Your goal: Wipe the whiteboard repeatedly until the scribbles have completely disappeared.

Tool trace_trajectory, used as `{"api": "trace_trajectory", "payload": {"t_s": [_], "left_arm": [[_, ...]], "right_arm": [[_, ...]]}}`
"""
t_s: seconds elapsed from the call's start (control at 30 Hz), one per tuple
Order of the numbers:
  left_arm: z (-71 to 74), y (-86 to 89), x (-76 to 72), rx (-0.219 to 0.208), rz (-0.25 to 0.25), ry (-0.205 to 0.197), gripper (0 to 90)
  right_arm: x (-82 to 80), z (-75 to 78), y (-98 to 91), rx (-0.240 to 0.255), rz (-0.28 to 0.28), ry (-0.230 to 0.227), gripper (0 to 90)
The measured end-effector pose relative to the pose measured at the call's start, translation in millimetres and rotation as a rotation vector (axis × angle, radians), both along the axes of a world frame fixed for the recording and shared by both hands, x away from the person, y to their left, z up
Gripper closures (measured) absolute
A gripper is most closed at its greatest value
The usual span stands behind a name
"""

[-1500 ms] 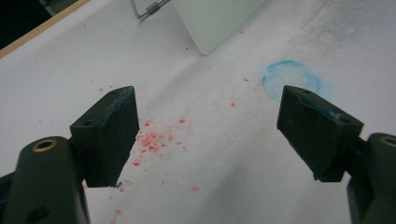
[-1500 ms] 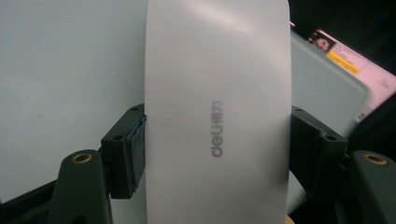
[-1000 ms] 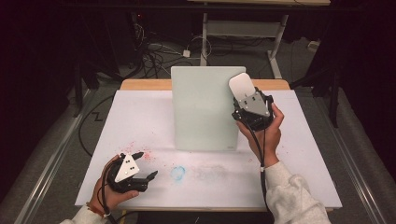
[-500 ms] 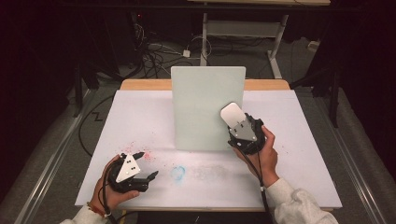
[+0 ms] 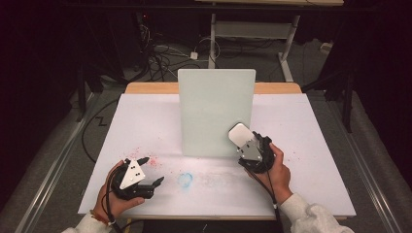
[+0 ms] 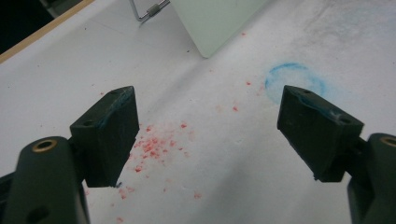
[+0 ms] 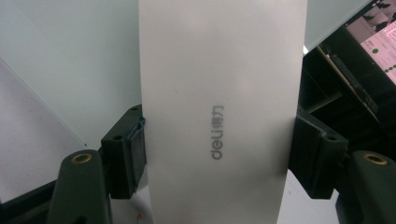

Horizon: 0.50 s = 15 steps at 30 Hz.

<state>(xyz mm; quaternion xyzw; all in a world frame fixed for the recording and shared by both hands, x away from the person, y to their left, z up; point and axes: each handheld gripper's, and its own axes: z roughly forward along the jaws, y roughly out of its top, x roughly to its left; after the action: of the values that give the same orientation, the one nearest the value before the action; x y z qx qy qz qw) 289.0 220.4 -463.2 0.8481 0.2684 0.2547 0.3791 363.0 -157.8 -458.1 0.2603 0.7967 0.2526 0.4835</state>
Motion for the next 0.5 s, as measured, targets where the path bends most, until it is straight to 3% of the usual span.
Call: {"api": "trace_trajectory", "payload": {"t_s": [0.37,0.5], "left_arm": [[1.0,-0.9,-0.7,0.003,0.000,-0.007,20.0],[1.4,-0.4,-1.1,0.000,0.003,-0.008,20.0]], "right_arm": [[5.0,12.2,-12.6,0.054,-0.033,-0.039,31.1],[6.9,20.0,-18.9,0.097,-0.028,-0.044,31.1]]}}
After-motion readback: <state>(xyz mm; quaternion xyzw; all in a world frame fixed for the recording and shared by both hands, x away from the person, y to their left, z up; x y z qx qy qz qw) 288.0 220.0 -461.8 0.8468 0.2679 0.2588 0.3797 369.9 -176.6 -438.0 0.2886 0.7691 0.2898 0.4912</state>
